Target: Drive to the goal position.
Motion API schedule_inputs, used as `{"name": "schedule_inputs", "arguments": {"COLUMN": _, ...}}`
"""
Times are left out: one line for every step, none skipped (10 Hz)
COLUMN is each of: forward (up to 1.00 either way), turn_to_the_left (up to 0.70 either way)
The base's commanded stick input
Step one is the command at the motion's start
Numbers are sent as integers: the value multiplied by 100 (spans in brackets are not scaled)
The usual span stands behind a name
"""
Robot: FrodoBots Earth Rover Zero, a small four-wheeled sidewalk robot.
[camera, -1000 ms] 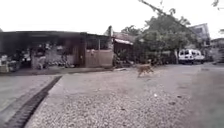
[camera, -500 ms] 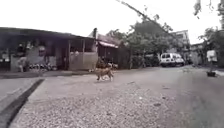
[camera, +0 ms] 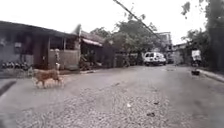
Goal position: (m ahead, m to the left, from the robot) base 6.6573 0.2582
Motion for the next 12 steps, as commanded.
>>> {"name": "schedule_inputs", "arguments": {"forward": 55, "turn_to_the_left": -35}}
{"name": "schedule_inputs", "arguments": {"forward": 100, "turn_to_the_left": -27}}
{"name": "schedule_inputs", "arguments": {"forward": 100, "turn_to_the_left": -27}}
{"name": "schedule_inputs", "arguments": {"forward": 100, "turn_to_the_left": -27}}
{"name": "schedule_inputs", "arguments": {"forward": 100, "turn_to_the_left": -27}}
{"name": "schedule_inputs", "arguments": {"forward": 100, "turn_to_the_left": -27}}
{"name": "schedule_inputs", "arguments": {"forward": 100, "turn_to_the_left": -27}}
{"name": "schedule_inputs", "arguments": {"forward": 100, "turn_to_the_left": -27}}
{"name": "schedule_inputs", "arguments": {"forward": 100, "turn_to_the_left": -27}}
{"name": "schedule_inputs", "arguments": {"forward": 100, "turn_to_the_left": -27}}
{"name": "schedule_inputs", "arguments": {"forward": 100, "turn_to_the_left": -27}}
{"name": "schedule_inputs", "arguments": {"forward": 100, "turn_to_the_left": -27}}
